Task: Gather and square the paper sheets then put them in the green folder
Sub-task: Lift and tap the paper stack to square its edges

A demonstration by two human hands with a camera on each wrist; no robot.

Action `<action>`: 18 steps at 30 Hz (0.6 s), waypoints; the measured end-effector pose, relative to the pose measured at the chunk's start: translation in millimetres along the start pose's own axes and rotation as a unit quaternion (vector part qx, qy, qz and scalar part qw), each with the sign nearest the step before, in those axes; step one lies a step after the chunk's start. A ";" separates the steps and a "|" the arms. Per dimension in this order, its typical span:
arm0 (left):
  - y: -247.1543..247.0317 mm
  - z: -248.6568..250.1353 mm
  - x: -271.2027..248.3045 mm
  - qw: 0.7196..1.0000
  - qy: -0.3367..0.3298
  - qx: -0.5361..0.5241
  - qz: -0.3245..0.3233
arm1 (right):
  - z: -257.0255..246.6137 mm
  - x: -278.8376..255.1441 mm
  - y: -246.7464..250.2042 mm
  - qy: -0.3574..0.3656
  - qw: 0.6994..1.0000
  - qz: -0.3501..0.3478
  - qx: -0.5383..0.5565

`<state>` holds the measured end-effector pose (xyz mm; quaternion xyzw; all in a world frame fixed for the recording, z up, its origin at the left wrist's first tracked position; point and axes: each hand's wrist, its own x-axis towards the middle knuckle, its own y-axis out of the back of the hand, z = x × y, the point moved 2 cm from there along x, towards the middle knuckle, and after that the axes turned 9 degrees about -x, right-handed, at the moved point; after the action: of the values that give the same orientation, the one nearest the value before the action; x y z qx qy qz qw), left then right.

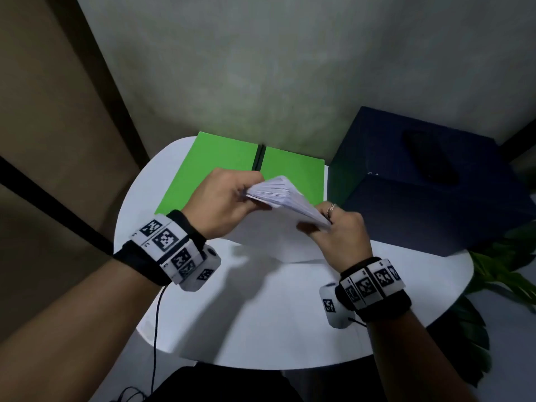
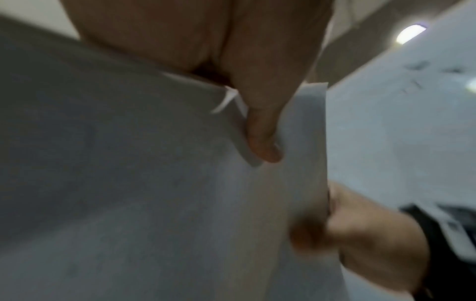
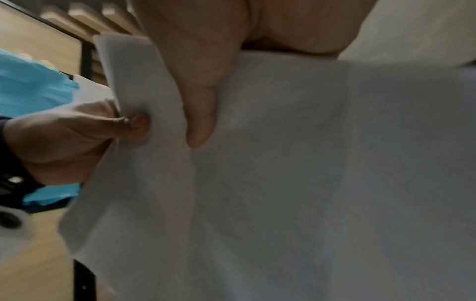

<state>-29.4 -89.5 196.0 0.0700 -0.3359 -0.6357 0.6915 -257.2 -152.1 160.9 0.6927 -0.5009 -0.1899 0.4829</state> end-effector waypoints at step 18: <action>-46.9 -107.4 -87.6 0.893 0.277 -0.217 0.282 | 72.3 -50.6 -33.8 -0.248 0.919 0.135 0.274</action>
<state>-6.0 -52.4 56.4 -0.0060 0.0094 -0.4261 0.9046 -315.4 -141.3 87.4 0.6549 -0.7255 -0.1438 0.1553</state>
